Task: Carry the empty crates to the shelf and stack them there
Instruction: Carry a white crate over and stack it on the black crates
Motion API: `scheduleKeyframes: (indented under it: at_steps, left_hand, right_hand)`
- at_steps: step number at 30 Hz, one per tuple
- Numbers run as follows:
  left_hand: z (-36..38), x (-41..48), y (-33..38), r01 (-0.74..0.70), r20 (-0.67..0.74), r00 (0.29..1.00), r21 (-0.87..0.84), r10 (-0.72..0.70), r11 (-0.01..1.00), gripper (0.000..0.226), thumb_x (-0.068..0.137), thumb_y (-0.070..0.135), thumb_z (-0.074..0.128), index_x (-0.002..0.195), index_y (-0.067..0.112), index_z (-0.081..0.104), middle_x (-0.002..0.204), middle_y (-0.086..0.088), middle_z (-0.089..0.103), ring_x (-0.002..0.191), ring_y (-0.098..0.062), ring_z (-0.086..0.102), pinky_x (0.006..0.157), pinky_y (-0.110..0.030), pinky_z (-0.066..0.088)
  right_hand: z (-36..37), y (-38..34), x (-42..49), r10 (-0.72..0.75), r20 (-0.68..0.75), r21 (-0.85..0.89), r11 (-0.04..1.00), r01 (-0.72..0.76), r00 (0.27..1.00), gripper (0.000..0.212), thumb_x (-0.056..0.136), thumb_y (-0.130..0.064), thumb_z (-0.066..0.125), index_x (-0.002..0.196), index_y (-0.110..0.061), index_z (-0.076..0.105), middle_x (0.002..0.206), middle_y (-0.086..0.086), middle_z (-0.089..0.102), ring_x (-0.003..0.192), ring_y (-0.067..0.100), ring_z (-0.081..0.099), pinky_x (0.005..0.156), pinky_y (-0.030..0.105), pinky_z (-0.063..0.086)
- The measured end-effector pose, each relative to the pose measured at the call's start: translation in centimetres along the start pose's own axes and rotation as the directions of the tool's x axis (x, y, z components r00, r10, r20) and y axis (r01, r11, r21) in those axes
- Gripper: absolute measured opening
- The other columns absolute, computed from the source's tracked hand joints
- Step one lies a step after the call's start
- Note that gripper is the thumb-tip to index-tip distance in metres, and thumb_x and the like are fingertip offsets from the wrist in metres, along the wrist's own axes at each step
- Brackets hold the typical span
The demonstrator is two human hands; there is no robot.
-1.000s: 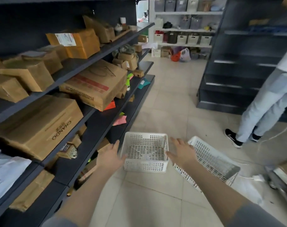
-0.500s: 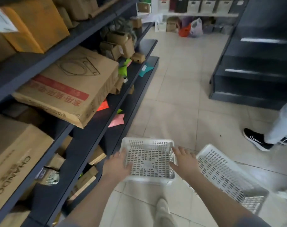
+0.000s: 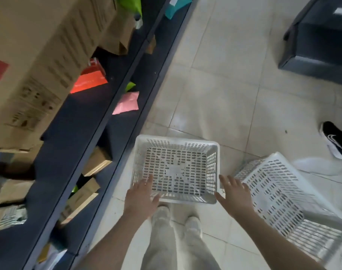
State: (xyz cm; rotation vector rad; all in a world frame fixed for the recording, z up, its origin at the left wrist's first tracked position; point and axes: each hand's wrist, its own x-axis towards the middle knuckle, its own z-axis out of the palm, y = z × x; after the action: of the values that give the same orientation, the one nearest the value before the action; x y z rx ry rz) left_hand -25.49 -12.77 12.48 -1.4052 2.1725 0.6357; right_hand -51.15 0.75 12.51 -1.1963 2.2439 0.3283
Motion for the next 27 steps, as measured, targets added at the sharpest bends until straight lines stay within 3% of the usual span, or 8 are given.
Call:
scheduleKeyframes:
  at_steps: [5,9,13,16,19,21,24,27]
  left_hand:
    - [6.3,10.4,-4.2,0.022,0.002,1.0,0.044,-0.022,0.999,0.073,0.089,0.05,0.042,0.152,0.024,0.016,0.148,-0.004,0.043,0.125,-0.025,0.049,0.099,-0.04,0.043]
    - [10.9,17.7,-6.5,0.046,-0.014,0.999,0.104,-0.045,0.994,0.076,0.089,0.045,0.046,0.153,0.021,0.013,0.148,-0.009,0.041,0.124,-0.032,0.048,0.098,-0.044,0.044]
    - [14.7,23.3,-8.4,0.161,-0.121,0.981,0.051,-0.154,0.986,0.08,0.09,0.043,0.051,0.153,0.019,0.009,0.149,-0.015,0.037,0.128,-0.037,0.045,0.098,-0.049,0.043]
    - [17.0,26.7,-9.7,0.326,-0.139,0.932,-0.074,-0.334,0.942,0.083,0.091,0.039,0.053,0.154,0.017,0.003,0.154,-0.019,0.026,0.135,-0.041,0.037,0.104,-0.052,0.038]
    - [19.2,29.0,-10.8,0.431,-0.086,0.877,-0.289,-0.472,0.855,0.087,0.091,0.027,0.059,0.153,0.019,-0.001,0.156,-0.022,0.022,0.136,-0.043,0.036,0.106,-0.054,0.039]
    - [19.8,29.7,-11.7,0.429,-0.109,0.87,-0.312,-0.48,0.848,0.081,0.09,0.012,0.056,0.153,0.012,0.005,0.15,-0.026,0.031,0.129,-0.046,0.042,0.103,-0.054,0.041]
    - [19.1,29.7,-12.7,0.388,-0.145,0.886,-0.292,-0.441,0.874,0.064,0.082,-0.003,0.055,0.141,0.0,0.032,0.126,-0.033,0.054,0.111,-0.051,0.053,0.092,-0.056,0.045]
    - [17.4,28.7,-12.5,0.38,-0.099,0.904,-0.263,-0.416,0.887,0.066,0.083,-0.01,0.051,0.142,0.004,0.027,0.118,-0.035,0.056,0.105,-0.051,0.057,0.08,-0.056,0.05]
  right_hand:
    - [7.8,-0.6,10.2,0.028,0.03,-0.01,1.0,-0.028,0.999,0.068,0.09,-0.05,0.049,0.149,-0.024,0.025,0.152,0.01,0.036,0.137,0.029,0.037,0.112,0.045,0.032]
    - [14.0,0.1,17.2,0.122,-0.027,0.125,0.985,-0.117,0.992,0.083,0.086,-0.042,0.06,0.152,-0.02,0.014,0.153,0.017,0.032,0.132,0.037,0.042,0.101,0.048,0.043]
    - [19.5,2.4,22.4,0.298,0.021,0.292,0.911,-0.291,0.954,0.096,0.087,-0.045,0.06,0.153,-0.016,-0.004,0.16,0.018,0.013,0.142,0.041,0.025,0.111,0.053,0.034]
    - [22.8,3.6,24.7,0.39,0.072,0.491,0.787,-0.373,0.918,0.096,0.089,-0.037,0.062,0.152,-0.014,-0.006,0.161,0.014,0.01,0.142,0.042,0.026,0.113,0.048,0.029]
    - [24.6,4.4,26.0,0.469,0.042,0.598,0.696,-0.398,0.882,0.069,0.097,-0.021,0.046,0.151,-0.023,0.004,0.153,0.014,0.037,0.119,0.044,0.055,0.088,0.046,0.047]
    - [25.1,4.6,26.3,0.525,-0.03,0.6,0.69,-0.404,0.851,0.051,0.097,-0.015,0.04,0.143,-0.024,0.021,0.125,0.02,0.061,0.093,0.041,0.065,0.07,0.042,0.049]
    - [25.1,4.6,26.2,0.527,-0.086,0.576,0.719,-0.39,0.845,0.041,0.096,-0.01,0.04,0.135,-0.019,0.031,0.111,0.022,0.066,0.087,0.04,0.064,0.066,0.035,0.04]
    - [23.6,4.5,25.3,0.526,-0.099,0.521,0.751,-0.406,0.845,0.04,0.095,-0.008,0.041,0.133,-0.015,0.034,0.111,0.027,0.064,0.093,0.044,0.063,0.068,0.035,0.037]
